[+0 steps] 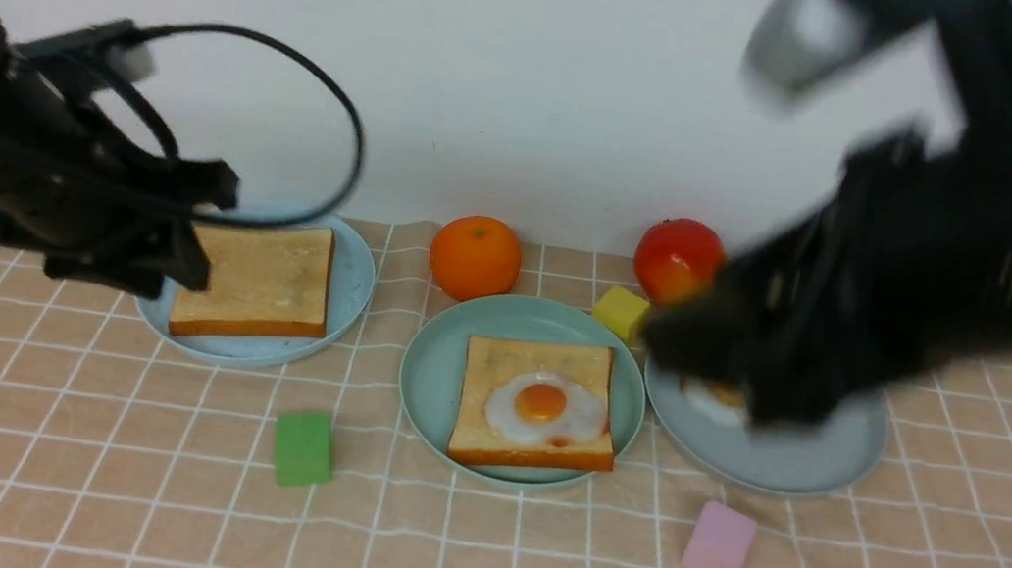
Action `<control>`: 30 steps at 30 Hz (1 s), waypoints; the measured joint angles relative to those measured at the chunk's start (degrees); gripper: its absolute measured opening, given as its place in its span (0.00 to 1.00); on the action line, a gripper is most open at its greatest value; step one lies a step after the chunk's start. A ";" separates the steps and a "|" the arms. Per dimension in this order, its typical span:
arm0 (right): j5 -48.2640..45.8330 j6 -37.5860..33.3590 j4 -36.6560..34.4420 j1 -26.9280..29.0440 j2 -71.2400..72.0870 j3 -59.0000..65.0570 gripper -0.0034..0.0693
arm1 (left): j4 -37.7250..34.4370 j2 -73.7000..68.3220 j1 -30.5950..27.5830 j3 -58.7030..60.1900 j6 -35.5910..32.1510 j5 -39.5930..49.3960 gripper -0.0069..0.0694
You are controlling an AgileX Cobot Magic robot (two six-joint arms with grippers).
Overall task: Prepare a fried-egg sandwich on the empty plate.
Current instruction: Use the left arm to grab a slice of bread
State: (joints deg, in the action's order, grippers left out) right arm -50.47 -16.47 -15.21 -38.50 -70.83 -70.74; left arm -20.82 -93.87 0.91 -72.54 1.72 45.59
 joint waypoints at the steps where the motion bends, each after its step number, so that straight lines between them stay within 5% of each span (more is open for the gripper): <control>1: 0.00 0.06 0.06 -0.13 0.15 0.43 0.65 | 0.00 -0.49 -0.38 -0.39 -0.01 -0.07 0.43; 6: -1.14 2.53 1.03 -0.96 3.42 5.94 0.48 | 0.31 -6.11 -1.60 -4.25 1.25 -1.76 0.52; 7: -1.05 4.15 1.40 -0.96 4.41 6.13 0.32 | 0.65 -7.55 -1.54 -5.14 3.52 -3.00 0.59; 8: -0.99 4.57 1.46 -0.96 4.67 6.13 0.31 | 0.65 -7.94 -1.54 -5.22 3.86 -3.00 0.60; 11: 1.21 9.34 2.93 -0.96 6.74 6.13 0.05 | 2.39 -10.97 -1.54 -5.69 9.94 -7.68 0.73; 17: 1.00 14.70 5.59 -0.96 8.10 6.13 0.03 | 2.44 -16.26 -1.54 -6.52 10.24 -11.18 0.81; 30: -1.50 15.00 5.58 -0.96 8.10 6.20 0.03 | -2.07 -19.74 -1.54 -6.59 -4.01 -21.09 0.81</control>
State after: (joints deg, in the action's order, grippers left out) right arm -51.98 -1.48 -9.62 -39.46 -62.73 -64.54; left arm -22.88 -113.62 -0.63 -79.13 -2.29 24.50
